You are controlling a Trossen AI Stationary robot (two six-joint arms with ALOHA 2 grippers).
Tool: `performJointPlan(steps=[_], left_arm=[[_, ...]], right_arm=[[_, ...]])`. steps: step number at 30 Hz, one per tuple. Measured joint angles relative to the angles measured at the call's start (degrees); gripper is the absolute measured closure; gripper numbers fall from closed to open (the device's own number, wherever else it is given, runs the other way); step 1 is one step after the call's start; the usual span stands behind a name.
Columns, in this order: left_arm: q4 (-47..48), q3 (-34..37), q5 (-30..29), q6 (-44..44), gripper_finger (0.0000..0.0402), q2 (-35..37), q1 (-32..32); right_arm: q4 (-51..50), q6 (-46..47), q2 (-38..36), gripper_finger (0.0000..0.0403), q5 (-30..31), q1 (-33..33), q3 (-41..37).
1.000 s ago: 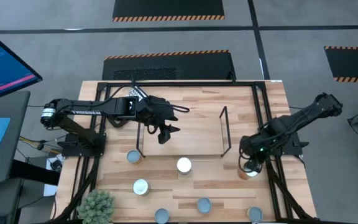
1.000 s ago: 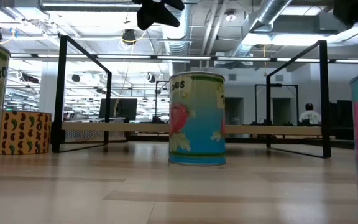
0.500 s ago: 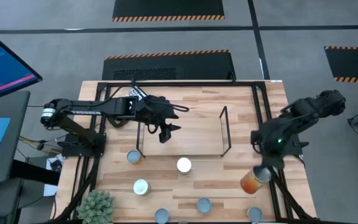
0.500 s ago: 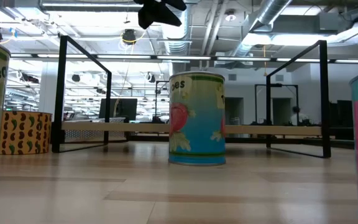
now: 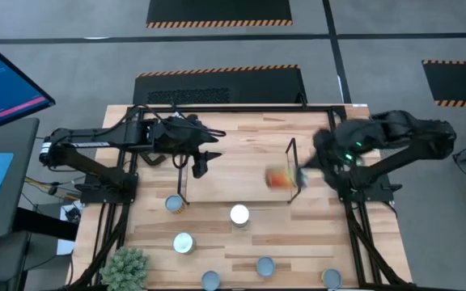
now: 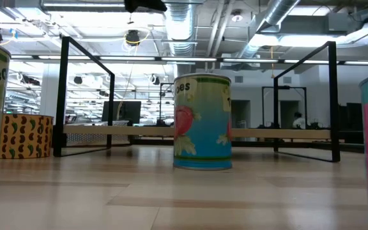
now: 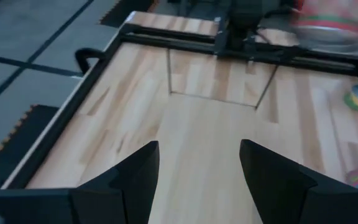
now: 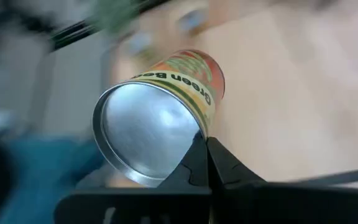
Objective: Pick and place cans onto a shelf
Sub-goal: Put the canned green beans on the shelf
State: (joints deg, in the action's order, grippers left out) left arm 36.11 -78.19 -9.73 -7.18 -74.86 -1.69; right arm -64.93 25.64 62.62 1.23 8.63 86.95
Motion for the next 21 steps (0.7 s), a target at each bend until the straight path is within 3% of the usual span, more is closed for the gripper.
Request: performJointPlan(steps=[2, 6, 9, 15, 21], left_arm=[[0.1, 0.0, -0.9, 0.0, 0.0189, 0.0, 0.0], [1.0, 0.0, -1.6, 0.0, 0.0189, 0.3, 0.0], [1.0, 0.0, -2.2, 0.0, 0.0189, 0.3, 0.0], [1.8, 0.0, -3.0, -1.5, 0.0189, 0.3, 0.0], [1.9, 0.0, -3.7, -2.3, 0.0189, 0.3, 0.0]], right_arm=[[3.0, -4.7, 1.8, 0.0403, 3.6, -3.6, 0.0], [12.7, -15.8, 7.3, 0.0403, 3.4, -9.3, 0.0], [13.9, -20.6, 12.4, 0.0403, 3.0, -13.1, 0.0], [3.0, -23.9, 21.2, 0.0403, 2.5, -21.2, 0.0], [-5.4, -32.3, 26.0, 0.0403, -5.8, -24.6, 2.2]])
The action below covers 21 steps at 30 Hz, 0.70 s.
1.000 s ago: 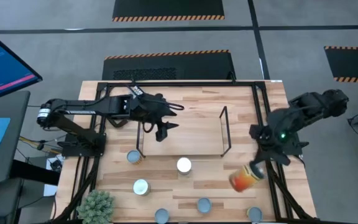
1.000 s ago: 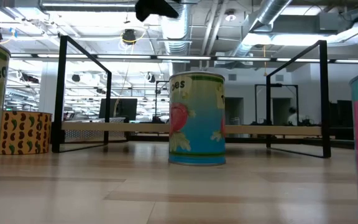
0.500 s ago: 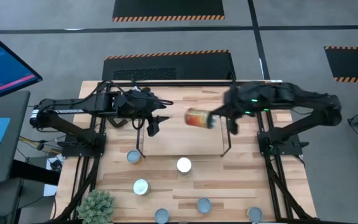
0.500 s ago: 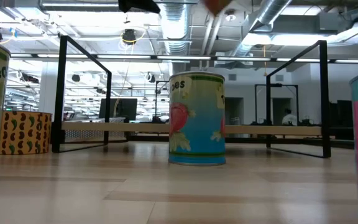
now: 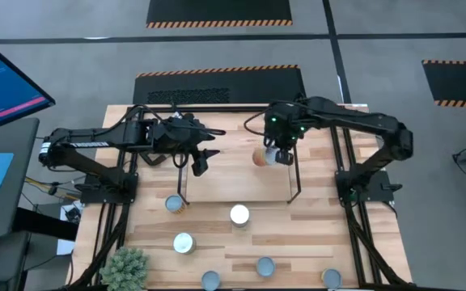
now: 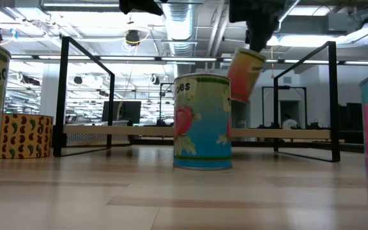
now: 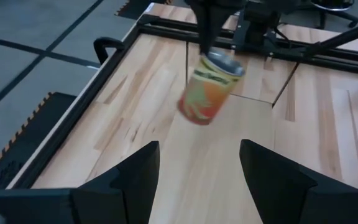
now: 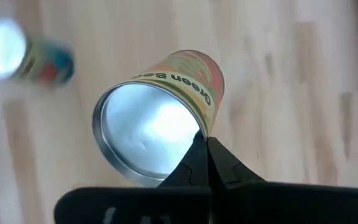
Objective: Pick and place cans onto a shelf
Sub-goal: Put the canned green beans on the shelf
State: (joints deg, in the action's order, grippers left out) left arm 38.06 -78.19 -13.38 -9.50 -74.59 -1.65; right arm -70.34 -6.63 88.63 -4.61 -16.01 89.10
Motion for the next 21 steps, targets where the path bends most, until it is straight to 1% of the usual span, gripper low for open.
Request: performJointPlan(steps=[4, 11, 14, 21], left_arm=[[0.0, 0.0, -2.5, 0.0, 0.0189, 0.0, 0.0], [0.0, 0.0, -3.8, 0.0, 0.0189, 0.0, 0.0], [0.0, 0.0, -3.8, -0.2, 0.0189, 0.0, 0.0], [0.0, 0.0, -3.8, -0.2, 0.0189, 0.0, 0.0]], right_arm=[[-7.4, -6.4, 4.5, 0.0403, -0.3, -0.3, 5.0], [-16.5, -17.8, 14.6, 0.0403, -0.1, -0.2, 13.2], [-17.6, -18.7, 17.0, 0.0403, 0.2, -0.4, 14.6], [-17.7, -17.2, 17.8, 0.0403, 0.1, -3.0, 14.8]])
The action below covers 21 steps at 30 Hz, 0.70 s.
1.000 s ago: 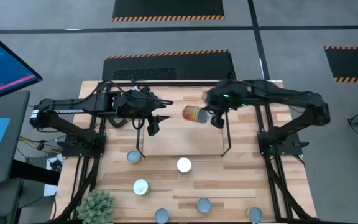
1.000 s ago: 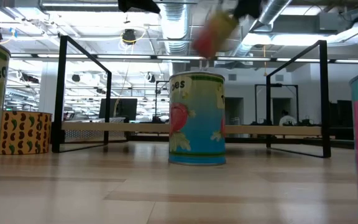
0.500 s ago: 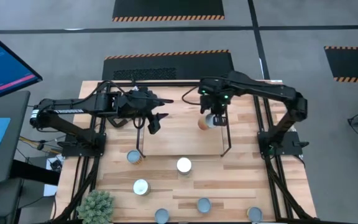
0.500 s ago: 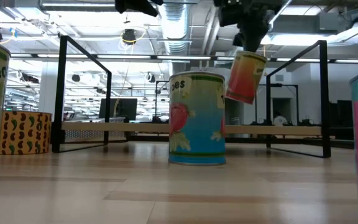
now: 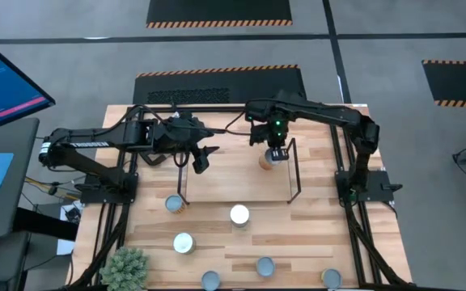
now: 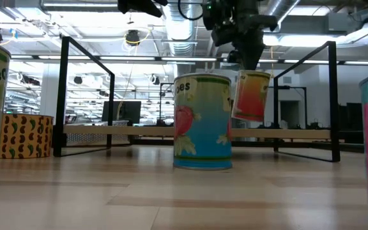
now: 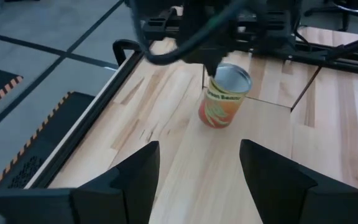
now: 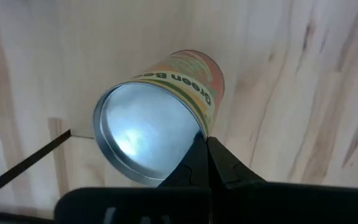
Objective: Pick and place cans onto a shelf
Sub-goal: Put the canned green beans on the shelf
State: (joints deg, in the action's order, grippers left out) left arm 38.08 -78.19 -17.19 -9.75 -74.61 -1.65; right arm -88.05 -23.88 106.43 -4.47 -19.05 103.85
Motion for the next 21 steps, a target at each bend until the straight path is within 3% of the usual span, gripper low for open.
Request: performJointPlan(steps=[6, 21], left_arm=[[0.0, 0.0, -0.1, -0.2, 0.0189, 0.0, 0.0], [0.0, 0.0, -0.2, 0.2, 0.0189, 0.0, 0.0]], right_arm=[[-0.4, 3.5, 0.9, 0.0403, -0.3, -0.6, -0.3], [0.1, 1.7, 2.5, 0.04, 1.0, 0.8, -0.4]])
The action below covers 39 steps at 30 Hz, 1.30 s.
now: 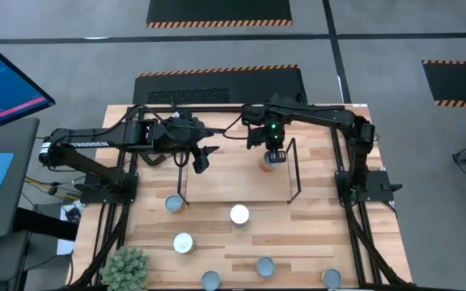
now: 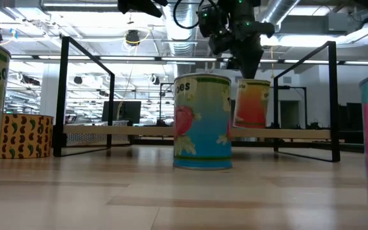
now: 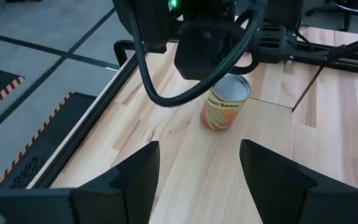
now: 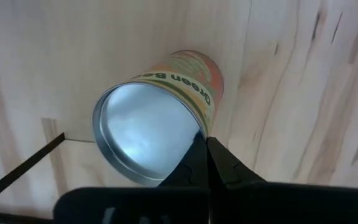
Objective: Pick and place cans onto a shelf
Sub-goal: Put the canned green beans on the shelf, then put the canned tomatoes on the shelf
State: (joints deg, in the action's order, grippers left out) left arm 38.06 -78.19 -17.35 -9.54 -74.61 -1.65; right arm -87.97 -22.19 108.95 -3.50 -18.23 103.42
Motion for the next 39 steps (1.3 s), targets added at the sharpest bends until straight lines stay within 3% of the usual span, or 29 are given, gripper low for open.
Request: performJointPlan(steps=[22, 30, 35, 39], left_arm=[[0.1, 0.0, 0.0, 0.1, 0.0189, 0.0, 0.0], [0.2, 0.0, 0.0, 1.7, 0.0189, 0.0, 0.0], [0.3, 0.0, 0.0, 1.8, 0.0189, 0.0, 0.0], [0.9, 0.0, 0.0, 1.7, 0.0189, 0.0, 0.0]], right_arm=[[1.4, 0.7, -0.2, 0.0317, 0.9, 0.9, 0.0], [-2.0, 2.0, -0.3, 0.0289, 8.8, 1.1, 9.2], [-1.9, 8.9, -5.0, 0.0293, 6.4, 1.4, 14.7], [-1.8, 13.5, -10.7, 0.0295, -1.6, 2.3, 14.4]])
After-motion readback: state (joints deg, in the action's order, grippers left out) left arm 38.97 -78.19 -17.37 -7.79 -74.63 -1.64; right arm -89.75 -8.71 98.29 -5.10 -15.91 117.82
